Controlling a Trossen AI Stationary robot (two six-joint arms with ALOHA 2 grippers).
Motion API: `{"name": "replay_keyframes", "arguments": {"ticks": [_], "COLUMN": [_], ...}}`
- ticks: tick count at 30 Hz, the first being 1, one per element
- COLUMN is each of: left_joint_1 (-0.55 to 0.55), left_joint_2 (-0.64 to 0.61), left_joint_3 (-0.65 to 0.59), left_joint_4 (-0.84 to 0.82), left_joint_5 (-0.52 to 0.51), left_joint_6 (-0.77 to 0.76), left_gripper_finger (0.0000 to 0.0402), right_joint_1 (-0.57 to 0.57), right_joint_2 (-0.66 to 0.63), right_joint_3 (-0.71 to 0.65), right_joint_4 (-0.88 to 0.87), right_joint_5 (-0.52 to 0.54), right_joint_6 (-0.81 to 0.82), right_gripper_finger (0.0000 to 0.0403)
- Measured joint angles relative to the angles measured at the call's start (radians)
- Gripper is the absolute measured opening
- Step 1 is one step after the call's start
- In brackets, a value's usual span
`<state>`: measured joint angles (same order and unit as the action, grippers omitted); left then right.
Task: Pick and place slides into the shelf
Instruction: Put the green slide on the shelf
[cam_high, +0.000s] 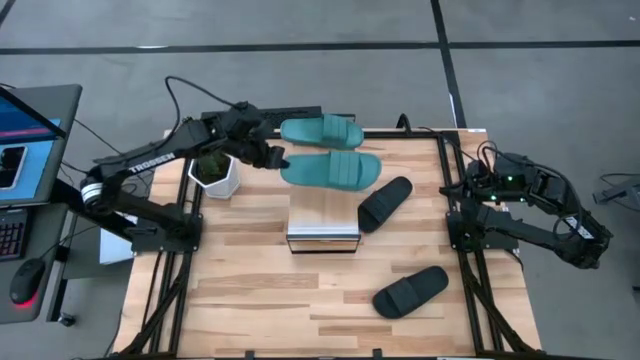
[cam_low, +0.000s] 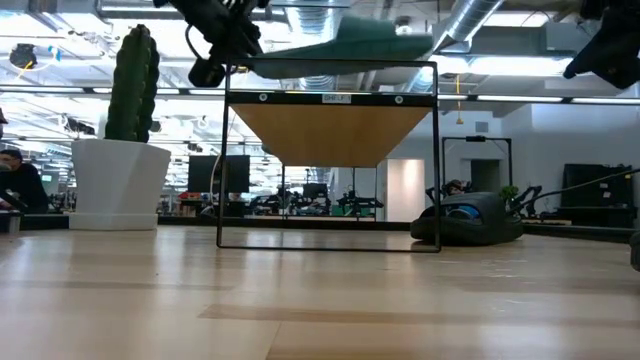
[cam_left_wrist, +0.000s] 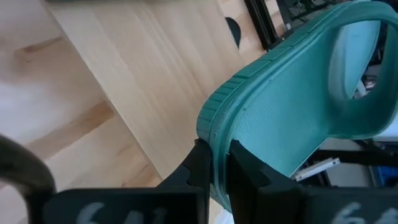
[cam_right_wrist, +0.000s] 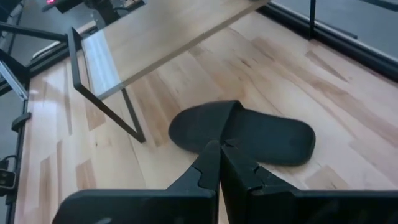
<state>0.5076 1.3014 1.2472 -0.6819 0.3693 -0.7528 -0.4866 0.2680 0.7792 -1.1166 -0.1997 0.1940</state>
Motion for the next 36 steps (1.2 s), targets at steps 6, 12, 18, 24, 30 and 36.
{"name": "replay_keyframes", "arguments": {"ticks": [6,12,18,24,30,36], "left_joint_1": [0.052,0.104,0.117,0.117,0.138,0.175], "left_joint_2": [0.011,0.016,0.089,0.15,0.158,0.158], "left_joint_3": [0.0,0.0,0.001,0.001,0.001,0.001], "left_joint_4": [-0.003,-0.012,-0.008,-0.009,-0.01,-0.039], "left_joint_5": [0.01,0.01,0.054,0.099,0.116,0.113], "left_joint_6": [0.001,0.033,0.052,0.078,0.106,0.136], "left_gripper_finger": [0.0011,0.0011,0.0011,0.0011,0.0011,0.0011], "right_joint_1": [0.0,0.0,0.0,0.0,0.0,0.0], "right_joint_2": [0.0,0.0,0.0,0.0,0.0,0.0], "right_joint_3": [0.0,0.0,0.0,0.0,0.0,0.0], "right_joint_4": [-0.054,-0.064,-0.063,-0.063,-0.062,-0.062], "right_joint_5": [0.0,0.0,0.0,0.0,0.0,0.0], "right_joint_6": [0.0,0.0,-0.001,0.007,0.016,0.017], "right_gripper_finger": [0.0,0.0,0.0,0.0,0.0,0.0]}}
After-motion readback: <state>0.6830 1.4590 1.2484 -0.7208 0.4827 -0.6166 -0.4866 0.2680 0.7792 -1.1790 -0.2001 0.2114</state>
